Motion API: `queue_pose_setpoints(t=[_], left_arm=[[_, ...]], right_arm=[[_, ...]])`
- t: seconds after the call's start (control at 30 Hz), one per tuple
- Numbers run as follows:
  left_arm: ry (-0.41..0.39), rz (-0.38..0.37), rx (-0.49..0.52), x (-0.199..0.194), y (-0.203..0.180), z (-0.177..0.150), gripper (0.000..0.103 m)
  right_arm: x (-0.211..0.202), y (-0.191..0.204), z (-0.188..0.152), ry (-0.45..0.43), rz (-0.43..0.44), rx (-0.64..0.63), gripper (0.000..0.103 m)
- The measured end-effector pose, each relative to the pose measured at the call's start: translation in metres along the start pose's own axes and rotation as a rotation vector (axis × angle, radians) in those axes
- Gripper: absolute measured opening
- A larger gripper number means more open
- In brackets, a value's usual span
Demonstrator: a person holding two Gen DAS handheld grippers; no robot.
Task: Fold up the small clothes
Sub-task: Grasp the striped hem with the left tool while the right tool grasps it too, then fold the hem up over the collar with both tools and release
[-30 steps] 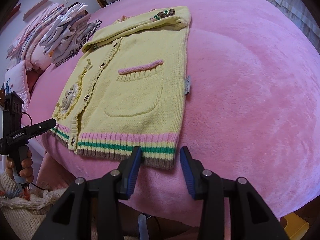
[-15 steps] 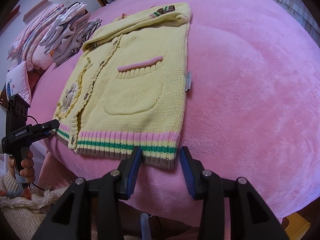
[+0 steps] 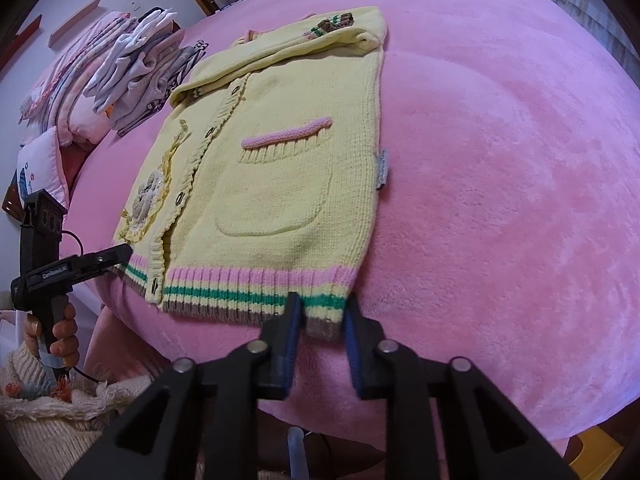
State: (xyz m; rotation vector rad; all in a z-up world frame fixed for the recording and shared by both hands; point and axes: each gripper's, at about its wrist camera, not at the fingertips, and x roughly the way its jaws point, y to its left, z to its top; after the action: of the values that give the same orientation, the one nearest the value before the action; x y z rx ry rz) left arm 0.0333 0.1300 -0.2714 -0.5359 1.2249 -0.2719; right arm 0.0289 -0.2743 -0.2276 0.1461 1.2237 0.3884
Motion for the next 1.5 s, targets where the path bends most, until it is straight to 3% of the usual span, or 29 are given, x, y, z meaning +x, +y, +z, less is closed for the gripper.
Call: queue_pose_setpoints(t=[0.07,0.23,0.53,0.73,0.93,1.07,1.23,1.5], left_arm=[[-0.002,-0.011,-0.027,0.0,0.002,0.001,0.012],[-0.024,0.056,0.025,-0.01,-0.014,0.004,0.01],[-0.163,0.021,0.005,-0.058,-0.044,0.042,0.01],[-0.229,-0.006,-0.062,-0.069,-0.056,0.085,0.01],[-0.277,0.002,-0.066,-0.067,-0.069,0.147,0.01],[-0.293,0.017,-0.079,-0.055,-0.071,0.19,0.01],[-0.277,0.064,-0.078,-0.026,-0.073,0.236,0.01],[-0.204,0.085,-0.181,0.027,-0.052,0.276,0.01]], right_arm=[[-0.001,0.001,0.0,-0.001,-0.007,-0.007,0.011],[-0.009,0.005,0.002,-0.024,-0.022,-0.03,0.008],[-0.055,0.009,0.027,-0.154,0.064,-0.003,0.008],[-0.079,0.013,0.066,-0.249,0.093,-0.018,0.008],[-0.088,0.008,0.129,-0.328,0.114,-0.01,0.008],[-0.079,0.004,0.175,-0.365,0.077,-0.018,0.008],[-0.049,-0.006,0.224,-0.349,0.039,-0.003,0.008],[0.004,-0.028,0.26,-0.275,0.018,0.069,0.008]])
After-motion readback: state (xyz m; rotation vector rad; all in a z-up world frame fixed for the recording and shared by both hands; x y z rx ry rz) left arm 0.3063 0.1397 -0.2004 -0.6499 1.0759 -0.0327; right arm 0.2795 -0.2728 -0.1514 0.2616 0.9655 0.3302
